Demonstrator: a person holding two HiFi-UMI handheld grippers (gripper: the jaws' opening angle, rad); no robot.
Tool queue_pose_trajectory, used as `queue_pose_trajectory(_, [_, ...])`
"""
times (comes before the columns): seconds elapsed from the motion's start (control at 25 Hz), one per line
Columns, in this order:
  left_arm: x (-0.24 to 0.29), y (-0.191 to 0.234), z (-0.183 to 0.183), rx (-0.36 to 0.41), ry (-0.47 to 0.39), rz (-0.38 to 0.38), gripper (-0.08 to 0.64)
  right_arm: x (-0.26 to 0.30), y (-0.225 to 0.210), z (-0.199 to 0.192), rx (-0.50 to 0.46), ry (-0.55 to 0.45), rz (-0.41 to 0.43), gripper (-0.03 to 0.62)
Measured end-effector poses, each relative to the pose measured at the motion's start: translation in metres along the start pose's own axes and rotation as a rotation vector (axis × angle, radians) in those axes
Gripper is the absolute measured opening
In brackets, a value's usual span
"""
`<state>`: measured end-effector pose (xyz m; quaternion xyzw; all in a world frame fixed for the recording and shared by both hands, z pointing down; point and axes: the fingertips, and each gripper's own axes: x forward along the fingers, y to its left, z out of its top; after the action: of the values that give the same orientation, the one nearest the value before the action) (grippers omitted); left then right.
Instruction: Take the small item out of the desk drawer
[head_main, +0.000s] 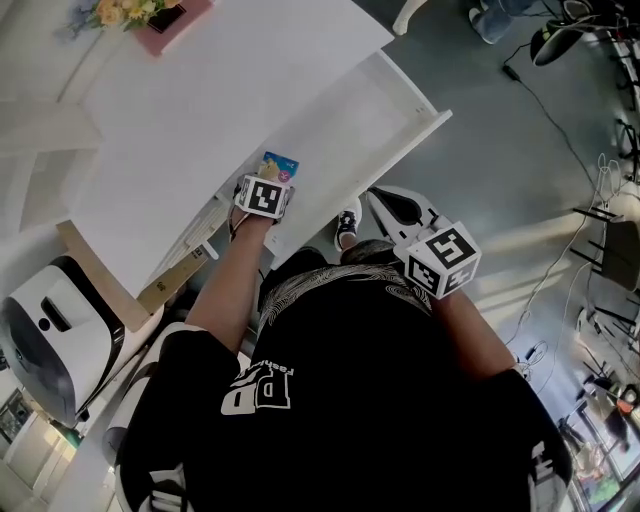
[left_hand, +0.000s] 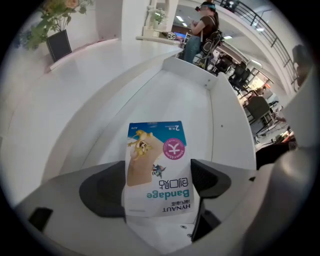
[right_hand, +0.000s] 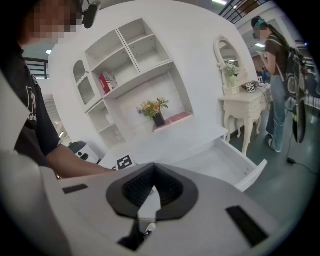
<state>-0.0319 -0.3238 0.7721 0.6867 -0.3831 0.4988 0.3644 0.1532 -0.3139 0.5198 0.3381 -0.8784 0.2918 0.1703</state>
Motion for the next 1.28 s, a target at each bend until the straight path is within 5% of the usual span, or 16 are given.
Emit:
queue_pose_trajectory(0.4, [-0.048, -0.016, 0.004, 0.093, -0.082, -0.062, 0.408, 0.007, 0.036, 0.007, 0.002, -0.051, -0.023, 0.009])
queue_pose_trajectory(1.28, [-0.201, -0.025, 0.03, 0.041, -0.481, -0.294, 0.408, 0.03, 0.106, 0.041, -0.07, -0.106, -0.051, 0.009])
